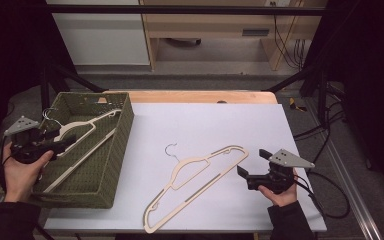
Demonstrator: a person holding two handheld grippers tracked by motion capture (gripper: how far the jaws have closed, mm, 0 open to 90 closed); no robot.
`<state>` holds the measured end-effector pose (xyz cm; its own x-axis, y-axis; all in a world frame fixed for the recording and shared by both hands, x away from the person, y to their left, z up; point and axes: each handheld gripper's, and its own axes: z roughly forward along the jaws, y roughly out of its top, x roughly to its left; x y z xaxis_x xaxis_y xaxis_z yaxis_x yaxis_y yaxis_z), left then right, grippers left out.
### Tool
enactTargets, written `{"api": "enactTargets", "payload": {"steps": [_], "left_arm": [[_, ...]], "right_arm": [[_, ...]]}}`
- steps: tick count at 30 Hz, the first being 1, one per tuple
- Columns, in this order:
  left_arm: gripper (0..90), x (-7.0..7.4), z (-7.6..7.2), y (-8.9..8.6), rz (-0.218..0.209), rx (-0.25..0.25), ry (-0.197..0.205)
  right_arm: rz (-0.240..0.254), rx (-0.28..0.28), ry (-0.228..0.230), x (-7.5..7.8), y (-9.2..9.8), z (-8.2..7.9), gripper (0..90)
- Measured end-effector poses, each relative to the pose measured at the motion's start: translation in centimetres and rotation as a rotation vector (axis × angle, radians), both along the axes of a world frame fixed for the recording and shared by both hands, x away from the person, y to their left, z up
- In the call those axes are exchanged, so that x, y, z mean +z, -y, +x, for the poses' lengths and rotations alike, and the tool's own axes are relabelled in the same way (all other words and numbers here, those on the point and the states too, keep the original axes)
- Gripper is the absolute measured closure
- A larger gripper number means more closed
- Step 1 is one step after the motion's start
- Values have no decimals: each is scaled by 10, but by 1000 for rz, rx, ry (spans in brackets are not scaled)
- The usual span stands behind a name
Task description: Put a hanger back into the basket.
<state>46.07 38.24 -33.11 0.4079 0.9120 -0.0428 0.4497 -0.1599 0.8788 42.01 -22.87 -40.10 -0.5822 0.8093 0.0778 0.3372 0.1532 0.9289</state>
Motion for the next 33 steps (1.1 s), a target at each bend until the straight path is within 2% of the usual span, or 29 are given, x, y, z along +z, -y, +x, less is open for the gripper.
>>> {"api": "enactTargets", "payload": {"steps": [6,11,13,14,15,20,26,27,30,33], "left_arm": [[193,10,-18,44,-50,-109,83],[134,7,-31,80,-63,-181,110],[116,4,-36,92,-71,-214,107],[110,4,-36,92,-71,-214,107],[108,-1,-41,105,-77,-245,117],[102,-19,-51,134,-96,-313,109],[96,-44,-55,165,-56,-371,66],[96,-54,-55,171,-46,-383,47],[96,-61,-54,175,-47,-391,30],[96,-74,-52,181,-19,-397,-3]], "right_arm": [[15,-5,-2,1,-1,0,33],[-3,9,7,0,-1,1,34],[-2,6,0,0,-1,0,33],[0,6,0,0,-1,0,34],[1,8,0,0,-1,0,34],[-2,10,2,0,-3,1,34],[-10,21,-2,0,-8,1,34],[-9,23,-3,0,-9,1,35],[-19,31,-1,1,-12,2,35],[-10,40,-2,2,-15,2,35]]}}
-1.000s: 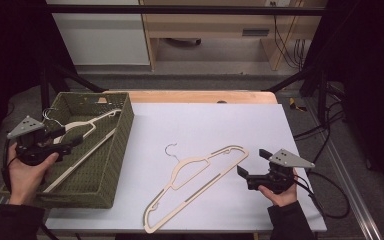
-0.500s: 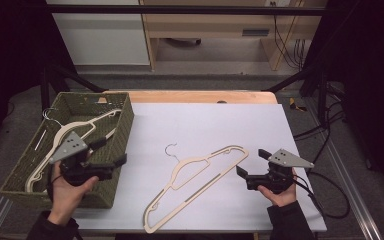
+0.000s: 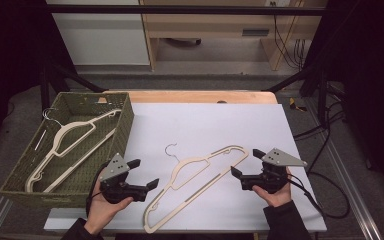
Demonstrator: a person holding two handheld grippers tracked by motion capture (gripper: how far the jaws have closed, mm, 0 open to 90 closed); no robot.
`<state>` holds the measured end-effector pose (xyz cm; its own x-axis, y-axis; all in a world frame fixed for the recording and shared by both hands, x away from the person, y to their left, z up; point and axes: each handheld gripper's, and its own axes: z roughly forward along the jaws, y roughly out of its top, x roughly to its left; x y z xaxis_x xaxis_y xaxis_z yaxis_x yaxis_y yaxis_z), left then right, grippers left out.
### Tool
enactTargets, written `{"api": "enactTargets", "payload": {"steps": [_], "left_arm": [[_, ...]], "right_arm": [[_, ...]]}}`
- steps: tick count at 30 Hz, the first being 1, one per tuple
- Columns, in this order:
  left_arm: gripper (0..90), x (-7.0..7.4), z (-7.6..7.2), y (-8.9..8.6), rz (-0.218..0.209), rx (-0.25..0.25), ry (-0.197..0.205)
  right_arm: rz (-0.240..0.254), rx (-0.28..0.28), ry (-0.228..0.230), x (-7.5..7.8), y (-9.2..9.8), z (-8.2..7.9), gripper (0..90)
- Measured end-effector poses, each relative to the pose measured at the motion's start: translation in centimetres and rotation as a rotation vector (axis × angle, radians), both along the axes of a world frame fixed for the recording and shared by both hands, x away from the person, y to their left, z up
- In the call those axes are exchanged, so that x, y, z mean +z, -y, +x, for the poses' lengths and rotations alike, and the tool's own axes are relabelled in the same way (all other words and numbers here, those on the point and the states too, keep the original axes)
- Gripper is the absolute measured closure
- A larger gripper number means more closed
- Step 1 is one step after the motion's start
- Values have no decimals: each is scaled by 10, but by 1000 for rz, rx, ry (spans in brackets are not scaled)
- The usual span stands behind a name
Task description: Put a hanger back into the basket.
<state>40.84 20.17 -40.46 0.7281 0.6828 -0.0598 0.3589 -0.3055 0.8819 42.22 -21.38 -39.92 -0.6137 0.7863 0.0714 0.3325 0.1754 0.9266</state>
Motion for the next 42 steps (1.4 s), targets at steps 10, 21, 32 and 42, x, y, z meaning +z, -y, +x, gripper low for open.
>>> {"api": "enactTargets", "payload": {"steps": [10,21,32,42], "left_arm": [[99,-26,-2,8,17,-29,-55],[85,-36,-4,9,24,-51,-77],[61,-41,-7,9,43,-68,-95],[63,-47,-6,11,55,-78,-100]], "right_arm": [[16,39,-11,3,-24,4,50],[-6,87,-30,8,-73,29,72],[-89,111,-96,-3,-126,65,142],[-192,120,-161,-24,-169,93,252]]}}
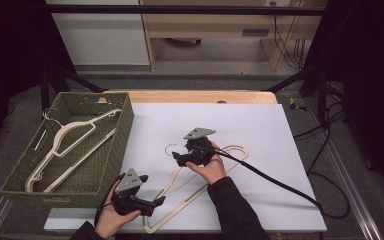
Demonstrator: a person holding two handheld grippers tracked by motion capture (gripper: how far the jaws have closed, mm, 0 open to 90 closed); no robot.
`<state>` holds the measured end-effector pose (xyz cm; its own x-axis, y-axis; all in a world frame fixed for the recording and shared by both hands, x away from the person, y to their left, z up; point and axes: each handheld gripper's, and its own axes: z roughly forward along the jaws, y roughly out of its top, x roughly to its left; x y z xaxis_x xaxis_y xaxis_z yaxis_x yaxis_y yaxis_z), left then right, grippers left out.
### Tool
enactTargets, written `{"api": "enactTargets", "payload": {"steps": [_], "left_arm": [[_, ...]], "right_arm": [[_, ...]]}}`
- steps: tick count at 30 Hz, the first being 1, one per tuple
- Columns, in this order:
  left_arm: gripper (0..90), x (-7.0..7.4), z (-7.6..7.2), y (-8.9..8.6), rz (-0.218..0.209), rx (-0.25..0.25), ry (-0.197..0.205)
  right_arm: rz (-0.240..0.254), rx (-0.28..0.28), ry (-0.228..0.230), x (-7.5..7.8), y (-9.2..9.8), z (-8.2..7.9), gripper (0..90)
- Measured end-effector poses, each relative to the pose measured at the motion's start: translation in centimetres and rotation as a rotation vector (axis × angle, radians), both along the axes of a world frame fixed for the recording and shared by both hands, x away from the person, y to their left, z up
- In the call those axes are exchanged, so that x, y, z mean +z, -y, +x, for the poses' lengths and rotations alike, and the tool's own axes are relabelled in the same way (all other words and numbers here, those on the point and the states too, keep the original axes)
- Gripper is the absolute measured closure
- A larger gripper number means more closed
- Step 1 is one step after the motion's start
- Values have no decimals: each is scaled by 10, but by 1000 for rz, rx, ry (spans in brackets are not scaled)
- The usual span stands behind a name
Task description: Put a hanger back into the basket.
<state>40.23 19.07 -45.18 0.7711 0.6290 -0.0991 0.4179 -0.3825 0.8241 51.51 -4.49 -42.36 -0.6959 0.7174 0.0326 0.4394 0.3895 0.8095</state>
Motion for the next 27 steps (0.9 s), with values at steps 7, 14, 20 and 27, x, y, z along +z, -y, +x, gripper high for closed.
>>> {"api": "enactTargets", "payload": {"steps": [7,14,20,27], "left_arm": [[63,-3,4,0,1,-2,-7],[64,-4,7,-3,2,15,2],[67,-4,7,-3,6,16,0],[70,-5,7,-2,13,18,-2]], "right_arm": [[-50,-2,-45,-19,-16,18,384],[-101,16,-85,-38,-27,26,525],[-126,12,-128,-46,-30,30,690],[-151,20,-138,-50,-31,29,797]]}}
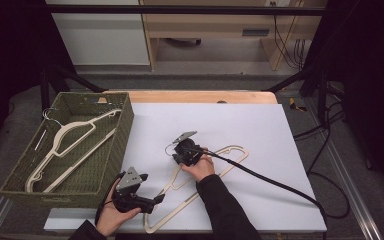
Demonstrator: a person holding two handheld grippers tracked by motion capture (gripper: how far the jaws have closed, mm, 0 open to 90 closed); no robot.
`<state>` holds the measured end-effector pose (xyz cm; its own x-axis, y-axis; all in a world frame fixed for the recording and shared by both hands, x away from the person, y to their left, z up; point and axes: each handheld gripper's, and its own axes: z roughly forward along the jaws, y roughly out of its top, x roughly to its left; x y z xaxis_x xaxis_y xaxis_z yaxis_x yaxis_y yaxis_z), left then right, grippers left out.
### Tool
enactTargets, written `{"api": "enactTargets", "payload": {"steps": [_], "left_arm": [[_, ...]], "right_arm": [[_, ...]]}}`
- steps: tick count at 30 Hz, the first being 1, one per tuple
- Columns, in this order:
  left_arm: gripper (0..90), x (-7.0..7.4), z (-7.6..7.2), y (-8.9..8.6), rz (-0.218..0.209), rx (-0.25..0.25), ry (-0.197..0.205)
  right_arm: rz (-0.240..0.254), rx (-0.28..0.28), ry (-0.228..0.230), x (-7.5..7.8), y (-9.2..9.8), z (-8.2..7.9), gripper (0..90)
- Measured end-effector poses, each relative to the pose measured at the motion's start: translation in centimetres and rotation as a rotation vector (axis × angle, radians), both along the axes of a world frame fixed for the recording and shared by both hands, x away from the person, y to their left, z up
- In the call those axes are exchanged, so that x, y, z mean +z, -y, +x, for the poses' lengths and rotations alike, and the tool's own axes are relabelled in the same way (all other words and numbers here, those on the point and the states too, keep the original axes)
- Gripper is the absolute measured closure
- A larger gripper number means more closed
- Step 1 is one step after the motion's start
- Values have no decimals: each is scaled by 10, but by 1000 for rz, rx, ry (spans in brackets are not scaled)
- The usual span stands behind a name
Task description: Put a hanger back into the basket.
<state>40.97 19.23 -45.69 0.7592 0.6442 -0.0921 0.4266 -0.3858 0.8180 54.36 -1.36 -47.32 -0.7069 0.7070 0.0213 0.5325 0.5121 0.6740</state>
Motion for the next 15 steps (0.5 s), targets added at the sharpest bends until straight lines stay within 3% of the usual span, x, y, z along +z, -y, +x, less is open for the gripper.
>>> {"api": "enactTargets", "payload": {"steps": [10,15], "left_arm": [[79,-1,2,2,7,1,-7],[93,-1,6,6,6,4,-21]], "right_arm": [[-57,20,24,1,-6,-3,887],[-37,-15,-9,2,-6,-2,894]]}}
